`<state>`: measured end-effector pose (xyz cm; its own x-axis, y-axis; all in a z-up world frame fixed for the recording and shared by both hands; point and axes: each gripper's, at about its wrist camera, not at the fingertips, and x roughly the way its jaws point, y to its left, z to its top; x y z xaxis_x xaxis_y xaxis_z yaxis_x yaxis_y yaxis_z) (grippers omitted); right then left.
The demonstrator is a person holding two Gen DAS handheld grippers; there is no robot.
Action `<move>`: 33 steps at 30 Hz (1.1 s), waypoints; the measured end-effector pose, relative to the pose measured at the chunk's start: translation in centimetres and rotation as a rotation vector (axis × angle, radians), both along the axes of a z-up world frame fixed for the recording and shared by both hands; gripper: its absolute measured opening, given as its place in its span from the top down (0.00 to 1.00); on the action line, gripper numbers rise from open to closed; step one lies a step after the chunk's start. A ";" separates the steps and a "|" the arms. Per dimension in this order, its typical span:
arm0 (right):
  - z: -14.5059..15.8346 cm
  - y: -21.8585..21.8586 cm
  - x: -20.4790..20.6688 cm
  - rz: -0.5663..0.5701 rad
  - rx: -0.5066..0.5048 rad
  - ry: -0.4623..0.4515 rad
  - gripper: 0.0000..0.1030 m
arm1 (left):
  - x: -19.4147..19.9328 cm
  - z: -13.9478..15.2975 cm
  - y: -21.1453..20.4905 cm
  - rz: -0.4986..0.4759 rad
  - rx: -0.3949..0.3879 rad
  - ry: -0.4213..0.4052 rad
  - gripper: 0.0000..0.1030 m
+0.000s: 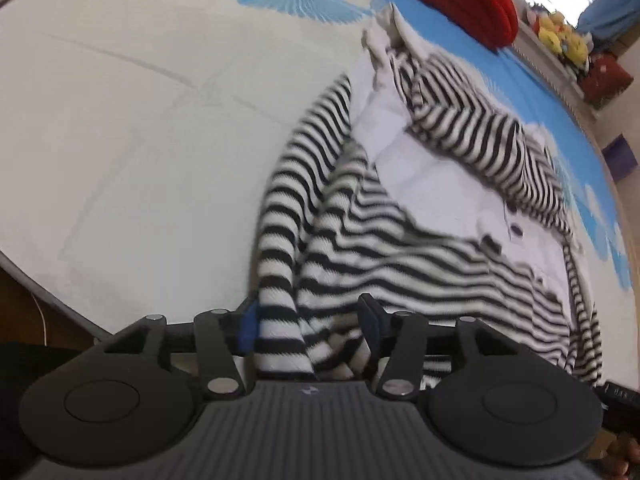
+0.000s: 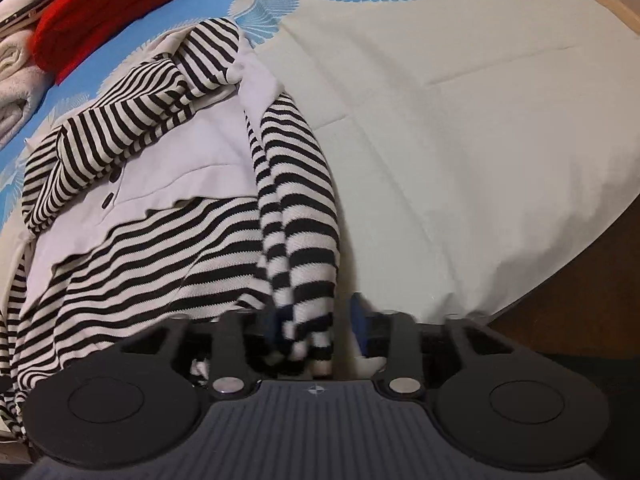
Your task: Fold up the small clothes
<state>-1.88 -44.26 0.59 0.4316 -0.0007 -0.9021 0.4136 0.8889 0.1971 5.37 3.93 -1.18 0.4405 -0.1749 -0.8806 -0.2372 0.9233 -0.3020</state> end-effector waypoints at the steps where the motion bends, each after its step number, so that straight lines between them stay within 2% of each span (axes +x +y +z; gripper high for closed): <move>1: -0.2 0.0 0.1 -0.002 0.004 0.006 0.59 | 0.0 -0.3 -0.4 -0.013 0.014 0.005 0.45; 4: -0.8 0.3 0.4 0.012 -0.002 0.014 0.59 | 0.0 -0.6 -1.4 -0.057 0.081 -0.014 0.50; 5: -0.8 0.5 0.5 0.026 -0.014 0.013 0.59 | 0.0 -0.7 -1.5 -0.068 0.098 -0.019 0.65; 6: -0.9 0.8 0.6 0.041 -0.026 0.012 0.60 | 0.0 -0.7 -1.5 -0.072 0.110 -0.019 0.77; 7: -0.8 1.0 0.5 0.054 -0.034 0.009 0.64 | 0.0 -0.7 -1.4 -0.072 0.114 -0.023 0.91; 8: -0.7 1.1 0.5 0.065 -0.023 -0.001 0.84 | -0.1 -0.5 -1.1 -0.065 0.107 -0.032 0.93; 9: -0.5 1.1 0.5 0.063 -0.016 -0.012 0.90 | -0.3 -0.1 -0.9 -0.056 0.107 -0.046 0.93; 13: 1.2 0.5 -0.2 0.021 -0.018 -0.086 0.93 | -0.7 1.5 -0.9 -0.052 0.123 -0.105 0.93; 15: 1.1 0.1 -0.3 -0.001 -0.020 -0.076 0.93 | -0.6 1.2 -0.7 -0.042 0.098 -0.090 0.91; 16: 0.7 0.0 -0.3 -0.009 -0.018 -0.055 0.93 | -0.5 0.7 -0.5 -0.038 0.083 -0.064 0.86; 18: -0.1 0.0 -0.1 -0.008 -0.002 -0.017 0.90 | -0.2 -0.3 -0.3 -0.034 0.063 -0.009 0.79; 19: -0.5 0.1 0.0 -0.003 0.005 0.004 0.88 | -0.3 -0.6 -0.2 -0.027 0.062 0.006 0.72; 21: -0.8 0.5 0.0 0.012 -0.004 0.019 0.74 | -0.3 -0.7 -0.3 -0.026 0.074 0.004 0.72; 33: -0.7 0.9 0.0 0.054 -0.040 0.019 0.72 | -0.2 -0.9 -1.2 -0.071 0.122 -0.006 0.72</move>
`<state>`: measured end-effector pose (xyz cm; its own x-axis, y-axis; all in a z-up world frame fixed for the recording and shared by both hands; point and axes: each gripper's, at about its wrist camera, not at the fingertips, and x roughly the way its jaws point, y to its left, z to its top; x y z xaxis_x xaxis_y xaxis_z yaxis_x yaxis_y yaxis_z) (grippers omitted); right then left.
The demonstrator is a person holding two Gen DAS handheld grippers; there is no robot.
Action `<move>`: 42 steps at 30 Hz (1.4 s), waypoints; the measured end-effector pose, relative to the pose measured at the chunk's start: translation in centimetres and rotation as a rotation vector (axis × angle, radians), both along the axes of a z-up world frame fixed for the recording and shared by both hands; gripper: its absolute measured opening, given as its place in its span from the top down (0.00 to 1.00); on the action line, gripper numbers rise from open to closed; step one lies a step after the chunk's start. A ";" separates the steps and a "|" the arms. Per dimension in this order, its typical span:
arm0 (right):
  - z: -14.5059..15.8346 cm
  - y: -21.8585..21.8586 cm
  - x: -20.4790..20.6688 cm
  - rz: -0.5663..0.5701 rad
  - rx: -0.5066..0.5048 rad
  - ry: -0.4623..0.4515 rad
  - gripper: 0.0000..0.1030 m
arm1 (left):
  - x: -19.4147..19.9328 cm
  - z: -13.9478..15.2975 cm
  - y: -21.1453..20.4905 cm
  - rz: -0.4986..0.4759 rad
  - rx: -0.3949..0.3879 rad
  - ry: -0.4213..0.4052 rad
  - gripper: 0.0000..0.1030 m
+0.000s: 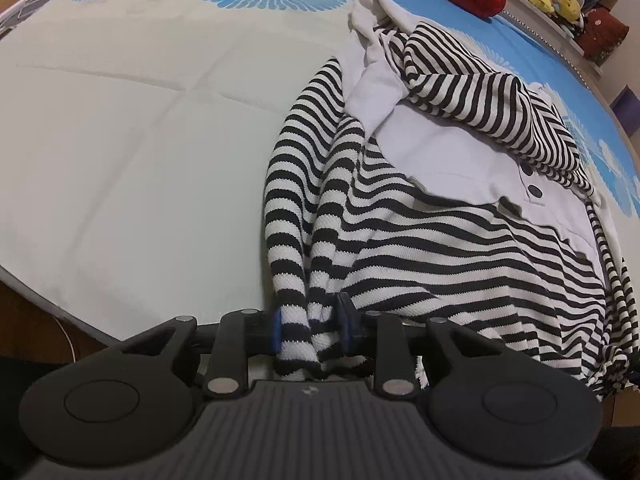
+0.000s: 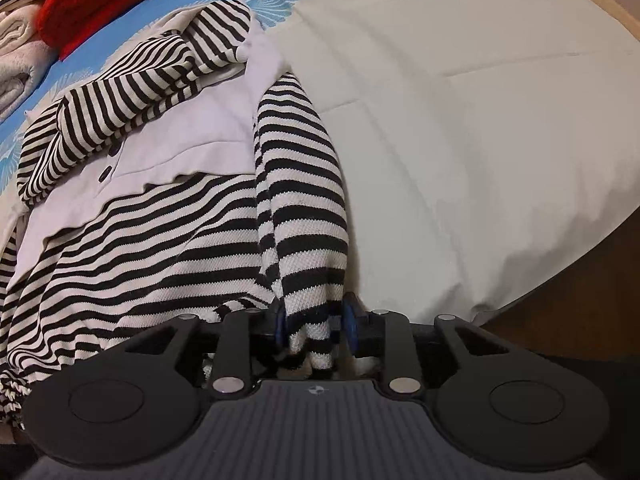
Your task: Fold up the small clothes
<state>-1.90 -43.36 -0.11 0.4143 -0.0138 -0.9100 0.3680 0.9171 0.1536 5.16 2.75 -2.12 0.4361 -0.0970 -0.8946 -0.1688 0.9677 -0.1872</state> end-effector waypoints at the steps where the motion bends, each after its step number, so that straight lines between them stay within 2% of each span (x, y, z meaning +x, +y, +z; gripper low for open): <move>1: 0.0 0.0 0.0 -0.001 0.001 0.000 0.72 | 0.0 0.0 0.0 -0.001 0.000 0.000 0.72; 10: -0.1 0.2 0.2 0.004 -0.006 -0.002 0.73 | 0.0 0.0 0.0 -0.009 0.007 -0.003 0.72; 12: -0.1 0.3 0.2 0.015 -0.005 -0.006 0.81 | 0.0 0.0 -0.1 -0.014 0.012 -0.005 0.72; 13: 0.0 0.3 0.2 0.022 -0.003 -0.011 0.84 | 0.0 0.0 -0.1 -0.016 0.015 -0.006 0.74; 17: 0.5 0.5 0.1 0.035 -0.020 -0.034 0.91 | -0.1 0.2 0.1 -0.012 -0.006 -0.016 0.91; 21: 2.0 0.2 -0.4 0.025 -0.009 -0.105 0.93 | -0.4 1.5 0.2 -0.007 -0.008 -0.052 0.93; 27: 6.4 -0.2 -1.2 0.069 0.020 -0.253 0.94 | -2.1 7.6 1.4 -0.019 -0.089 -0.192 0.93; 30: 10.1 -0.9 -2.6 0.080 0.067 -0.347 0.94 | -3.9 11.6 2.7 -0.025 -0.182 -0.249 0.94; 33: 14.3 -1.5 -5.1 0.108 0.090 -0.438 0.94 | -6.1 14.8 4.6 0.010 -0.328 -0.298 0.94; 35: 16.8 -1.9 -7.0 0.135 0.115 -0.498 0.94 | -7.3 16.5 5.0 0.007 -0.342 -0.342 0.94; 39: 19.7 -2.4 -8.6 0.173 0.131 -0.576 0.94 | -5.6 16.4 5.3 0.014 -0.339 -0.322 0.93; 42: 19.6 -3.0 -6.2 0.164 0.157 -0.577 0.94 | -2.1 15.6 5.8 0.050 -0.375 -0.276 0.93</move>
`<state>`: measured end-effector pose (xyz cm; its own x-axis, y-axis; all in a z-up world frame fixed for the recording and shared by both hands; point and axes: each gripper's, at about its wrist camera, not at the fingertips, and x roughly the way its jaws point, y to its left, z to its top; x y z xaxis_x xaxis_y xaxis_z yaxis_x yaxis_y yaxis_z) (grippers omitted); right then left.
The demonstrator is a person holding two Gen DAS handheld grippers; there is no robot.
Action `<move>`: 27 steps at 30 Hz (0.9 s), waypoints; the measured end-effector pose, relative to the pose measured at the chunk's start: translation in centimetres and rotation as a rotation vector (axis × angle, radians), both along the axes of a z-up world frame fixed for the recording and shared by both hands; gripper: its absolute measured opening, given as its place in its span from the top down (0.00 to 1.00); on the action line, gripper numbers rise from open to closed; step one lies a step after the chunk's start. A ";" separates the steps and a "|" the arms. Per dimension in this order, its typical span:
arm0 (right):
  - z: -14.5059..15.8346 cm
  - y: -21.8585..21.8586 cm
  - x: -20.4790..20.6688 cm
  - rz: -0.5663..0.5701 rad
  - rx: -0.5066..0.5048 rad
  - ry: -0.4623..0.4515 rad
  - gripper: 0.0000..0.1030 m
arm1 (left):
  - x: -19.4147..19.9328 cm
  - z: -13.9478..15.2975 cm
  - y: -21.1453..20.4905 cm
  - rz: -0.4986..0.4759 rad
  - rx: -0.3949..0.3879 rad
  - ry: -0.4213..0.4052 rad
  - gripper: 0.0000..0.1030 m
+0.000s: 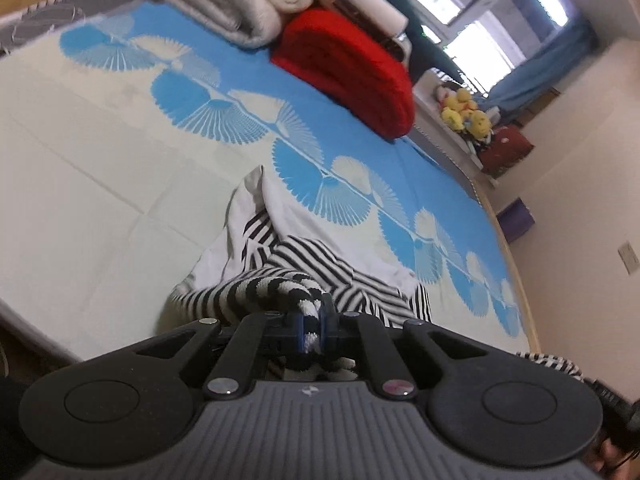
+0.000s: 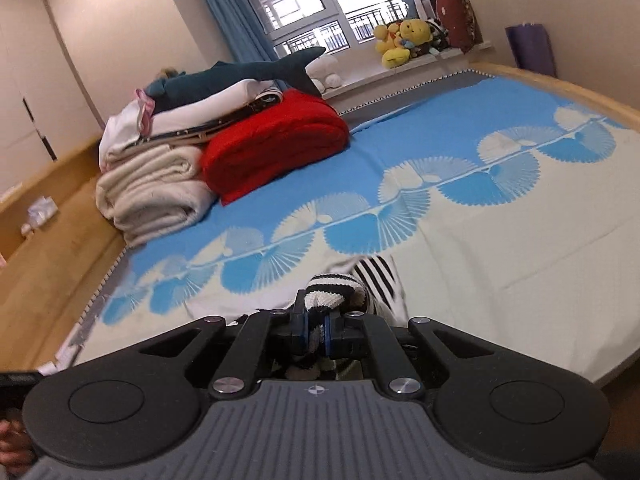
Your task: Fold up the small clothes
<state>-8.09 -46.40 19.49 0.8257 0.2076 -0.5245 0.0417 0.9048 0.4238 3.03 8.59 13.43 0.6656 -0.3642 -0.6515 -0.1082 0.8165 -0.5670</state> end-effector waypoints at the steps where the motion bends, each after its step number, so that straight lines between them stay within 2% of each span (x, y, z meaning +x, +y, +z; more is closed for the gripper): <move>1: -0.2 0.0 1.2 -0.008 -0.015 0.002 0.94 | 1.6 -0.2 0.2 0.018 -0.027 0.016 0.93; 3: -0.9 0.1 3.9 -0.008 -0.028 0.011 0.94 | 4.5 -0.5 0.8 0.042 -0.079 0.053 0.93; 4: -1.3 0.2 5.3 -0.005 -0.033 0.015 0.94 | 6.1 -0.5 0.7 0.034 -0.081 0.054 0.93; 7: -3.3 0.0 10.5 -0.033 -0.034 0.058 0.94 | 11.5 -2.3 0.3 0.044 -0.068 0.116 0.92; 9: -4.6 -0.2 13.5 -0.053 -0.032 0.094 0.94 | 14.6 -4.0 -0.2 0.034 -0.039 0.146 0.87; 10: -5.3 -0.2 14.9 -0.067 -0.040 0.111 0.94 | 15.8 -5.0 -0.2 0.058 -0.023 0.167 0.86; 12: -7.4 -0.3 17.8 -0.085 -0.051 0.168 0.92 | 17.2 -6.9 -0.1 0.116 0.050 0.171 0.71; 13: -8.8 -0.4 19.0 -0.100 -0.049 0.209 0.91 | 17.5 -7.7 -0.1 0.127 0.108 0.156 0.59; 14: -10.2 -0.4 20.1 -0.118 -0.056 0.250 0.87 | 17.8 -8.5 0.1 0.136 0.148 0.195 0.57; 15: -11.4 -0.4 20.8 -0.134 -0.067 0.281 0.84 | 18.2 -9.0 0.6 0.155 0.152 0.246 0.57; 16: -12.6 -0.4 21.4 -0.153 -0.078 0.301 0.81 | 18.4 -9.1 1.1 0.167 0.122 0.240 0.57; 17: -13.4 -0.5 21.5 -0.166 -0.084 0.305 0.80 | 18.4 -8.7 1.6 0.169 0.109 0.199 0.56; 20: -14.5 -1.0 21.5 -0.213 -0.053 0.323 0.77 | 18.6 -7.7 2.1 0.155 0.212 0.142 0.56; 21: -14.2 -1.3 21.4 -0.221 -0.031 0.299 0.76 | 18.5 -7.9 2.3 0.149 0.217 0.142 0.56; 23: -13.5 -1.5 21.0 -0.237 -0.059 0.256 0.73 | 18.5 -8.4 3.0 0.130 0.166 0.165 0.56; 25: -13.0 -1.7 20.3 -0.273 -0.099 0.225 0.64 | 18.0 -8.8 3.6 0.118 0.115 0.176 0.56; 27: -12.6 -2.4 19.6 -0.297 -0.088 0.205 0.63 | 17.4 -8.7 3.3 0.093 0.140 0.171 0.56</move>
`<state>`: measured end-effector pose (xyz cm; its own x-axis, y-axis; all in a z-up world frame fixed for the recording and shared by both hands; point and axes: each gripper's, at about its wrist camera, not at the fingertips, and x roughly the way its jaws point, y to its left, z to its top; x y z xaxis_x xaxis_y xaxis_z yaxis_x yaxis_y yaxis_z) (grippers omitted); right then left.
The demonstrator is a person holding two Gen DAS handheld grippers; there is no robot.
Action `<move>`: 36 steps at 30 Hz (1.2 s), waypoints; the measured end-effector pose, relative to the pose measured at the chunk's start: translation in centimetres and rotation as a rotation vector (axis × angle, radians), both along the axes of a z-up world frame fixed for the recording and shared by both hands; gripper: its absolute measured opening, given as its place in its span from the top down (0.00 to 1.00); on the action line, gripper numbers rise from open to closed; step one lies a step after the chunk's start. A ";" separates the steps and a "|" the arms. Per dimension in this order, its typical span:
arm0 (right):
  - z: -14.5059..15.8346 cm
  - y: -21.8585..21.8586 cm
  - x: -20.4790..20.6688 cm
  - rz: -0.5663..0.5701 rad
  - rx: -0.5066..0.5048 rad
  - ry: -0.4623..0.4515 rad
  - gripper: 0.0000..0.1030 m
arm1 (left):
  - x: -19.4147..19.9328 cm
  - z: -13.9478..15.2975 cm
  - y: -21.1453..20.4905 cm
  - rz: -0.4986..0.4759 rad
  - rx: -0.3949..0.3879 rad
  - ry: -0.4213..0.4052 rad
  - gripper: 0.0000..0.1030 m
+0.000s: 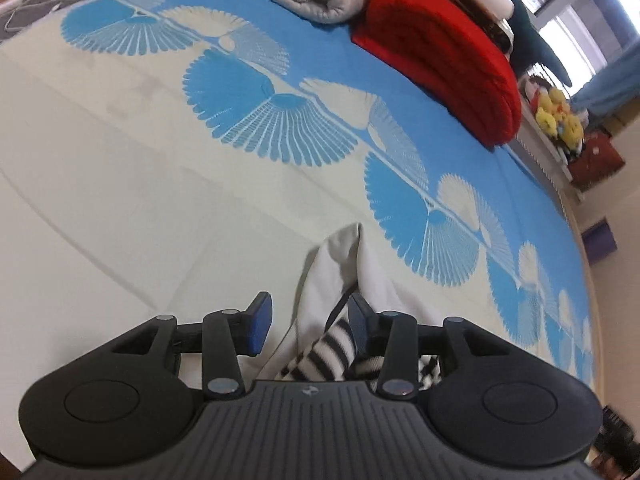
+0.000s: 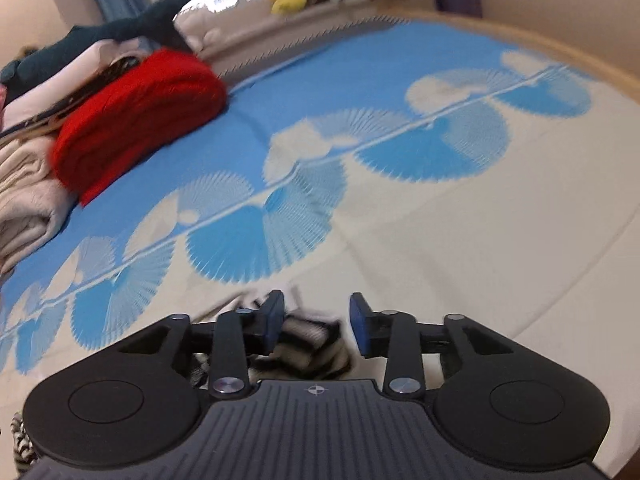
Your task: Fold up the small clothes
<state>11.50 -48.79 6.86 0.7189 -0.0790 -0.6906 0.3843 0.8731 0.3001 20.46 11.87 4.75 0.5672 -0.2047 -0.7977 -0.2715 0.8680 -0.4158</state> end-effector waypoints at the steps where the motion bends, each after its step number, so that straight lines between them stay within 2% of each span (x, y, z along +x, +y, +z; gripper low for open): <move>1: 0.1 -0.5 -0.4 -0.008 0.012 -0.011 0.63 | -0.4 0.2 -0.5 -0.026 0.025 0.000 0.56; 3: 0.1 -1.0 -1.1 -0.004 0.024 -0.014 0.63 | -1.1 0.0 -1.4 -0.100 0.073 0.014 0.55; 7: -0.5 -1.0 -1.9 0.120 0.050 0.041 0.59 | -2.7 -0.3 -2.0 -0.180 0.105 0.003 0.39; 9: -1.1 -0.4 -2.0 0.186 0.052 0.087 0.58 | -3.1 -0.2 -2.7 -0.242 0.172 -0.007 0.34; 11: -1.8 0.5 -1.8 0.247 0.010 0.136 0.57 | -3.2 -0.5 -4.1 -0.323 0.276 -0.005 0.22; 14: -2.5 2.1 -1.3 0.331 -0.067 0.181 0.57 | -2.5 -1.5 -7.2 -0.481 0.483 0.018 0.21; 16: -2.6 2.9 -0.8 0.361 -0.129 0.186 0.57 | -1.7 -2.1 -10.0 -0.629 0.666 0.006 0.20; 18: -2.8 3.6 -0.1 0.383 -0.190 0.187 0.57 | -1.3 -2.7 -11.9 -0.741 0.785 -0.062 0.19; 20: -3.2 4.4 0.8 0.401 -0.269 0.197 0.57 | -1.1 -3.3 -13.1 -0.790 0.832 -0.162 0.19; 21: -3.4 4.7 1.2 0.405 -0.296 0.201 0.57 | -1.0 -3.5 -13.3 -0.778 0.821 -0.206 0.19; 22: -3.5 4.9 1.6 0.405 -0.311 0.200 0.57 | -0.9 -3.8 -13.0 -0.751 0.774 -0.239 0.19; 23: -3.7 5.0 2.1 0.401 -0.317 0.198 0.57 | -0.5 -4.0 -13.0 -0.751 0.726 -0.217 0.20; 24: -3.7 5.0 2.6 0.396 -0.323 0.194 0.57 | 0.1 -4.1 -13.3 -0.766 0.711 -0.199 0.22; 26: -3.8 5.0 3.8 0.383 -0.329 0.177 0.57 | 0.7 -3.7 -13.8 -0.769 0.696 -0.280 0.23; 28: -3.8 4.9 5.1 0.383 -0.326 0.150 0.57 | 1.6 -3.9 -13.9 -0.776 0.669 -0.296 0.25; 30: -3.8 5.1 6.4 0.397 -0.324 0.130 0.57 | 2.8 -4.0 -13.6 -0.770 0.630 -0.287 0.45; 31: -3.9 5.2 7.0 0.404 -0.323 0.124 0.57 | 3.5 -3.9 -13.2 -0.770 0.578 -0.277 0.74; 32: -4.0 5.3 7.6 0.409 -0.318 0.119 0.57 | 4.3 -3.5 -12.9 -0.763 0.521 -0.269 0.89; 35: -4.1 5.8 9.5 0.435 -0.294 0.098 0.57 | 5.9 -1.5 -10.0 -0.629 0.357 -0.312 0.93; 36: -4.1 6.0 10.1 0.446 -0.272 0.090 0.67 | 6.6 -0.8 -8.5 -0.534 0.298 -0.324 0.94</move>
<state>21.57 -42.84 2.73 0.6624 0.0359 -0.7483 -0.0284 0.9993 0.0228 27.04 3.39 3.93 0.6692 -0.3208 -0.6703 0.3221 0.9381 -0.1273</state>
